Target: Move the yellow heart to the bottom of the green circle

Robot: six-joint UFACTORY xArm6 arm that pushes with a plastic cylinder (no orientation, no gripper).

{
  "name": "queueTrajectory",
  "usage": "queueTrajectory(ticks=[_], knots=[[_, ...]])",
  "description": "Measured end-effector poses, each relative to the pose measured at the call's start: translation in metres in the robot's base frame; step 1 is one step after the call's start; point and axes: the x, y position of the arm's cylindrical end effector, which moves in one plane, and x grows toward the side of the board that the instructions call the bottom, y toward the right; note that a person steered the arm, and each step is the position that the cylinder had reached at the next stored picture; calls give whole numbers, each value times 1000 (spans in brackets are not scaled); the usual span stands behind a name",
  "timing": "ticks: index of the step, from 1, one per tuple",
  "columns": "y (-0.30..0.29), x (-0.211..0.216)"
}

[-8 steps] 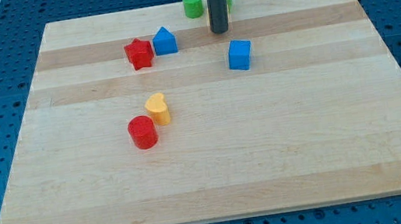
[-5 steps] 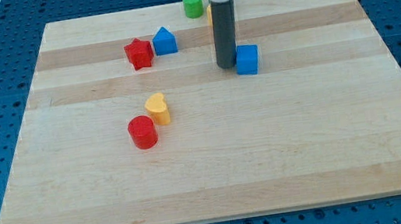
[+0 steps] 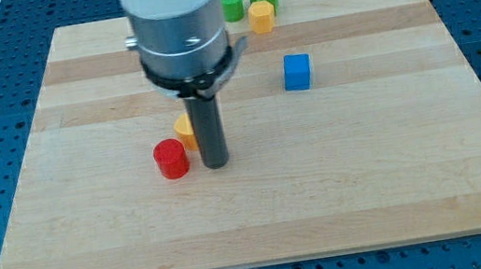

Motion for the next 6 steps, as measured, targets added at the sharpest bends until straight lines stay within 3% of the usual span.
queueTrajectory(ticks=[6], knots=[[-33, -77]])
